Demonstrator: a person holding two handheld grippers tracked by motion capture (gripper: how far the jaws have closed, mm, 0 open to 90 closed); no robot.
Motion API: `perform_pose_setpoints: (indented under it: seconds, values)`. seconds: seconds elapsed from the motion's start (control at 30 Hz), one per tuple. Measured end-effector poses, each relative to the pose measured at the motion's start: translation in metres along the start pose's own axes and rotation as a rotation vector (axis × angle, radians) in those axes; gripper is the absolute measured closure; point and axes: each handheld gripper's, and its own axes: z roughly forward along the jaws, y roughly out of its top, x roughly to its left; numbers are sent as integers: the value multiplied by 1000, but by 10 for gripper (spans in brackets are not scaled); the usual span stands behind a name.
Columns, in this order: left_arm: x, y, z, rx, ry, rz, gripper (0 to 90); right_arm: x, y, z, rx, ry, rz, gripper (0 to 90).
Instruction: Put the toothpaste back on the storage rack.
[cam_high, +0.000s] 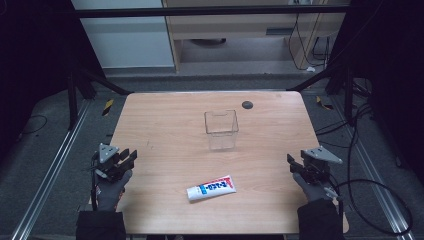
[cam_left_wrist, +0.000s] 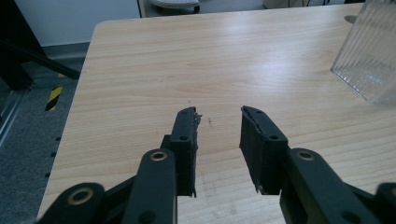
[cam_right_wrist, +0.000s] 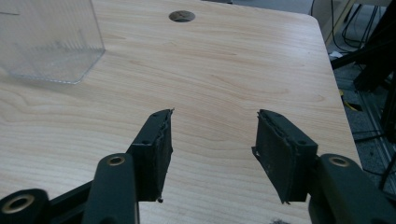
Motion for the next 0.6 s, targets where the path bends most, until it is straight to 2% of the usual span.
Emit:
perform_pose_setpoints:
  seconds: [0.17,0.47,0.6]
  values:
    - [-10,0,-1,20,-7,30,734,5,-1,-2,8,33,3,514]
    - [-28,1,-2,43,-86,79,824,18,1,-1,23,69,-23,523]
    - [-41,1,1,65,-125,128,870,23,2,-1,25,90,-27,518]
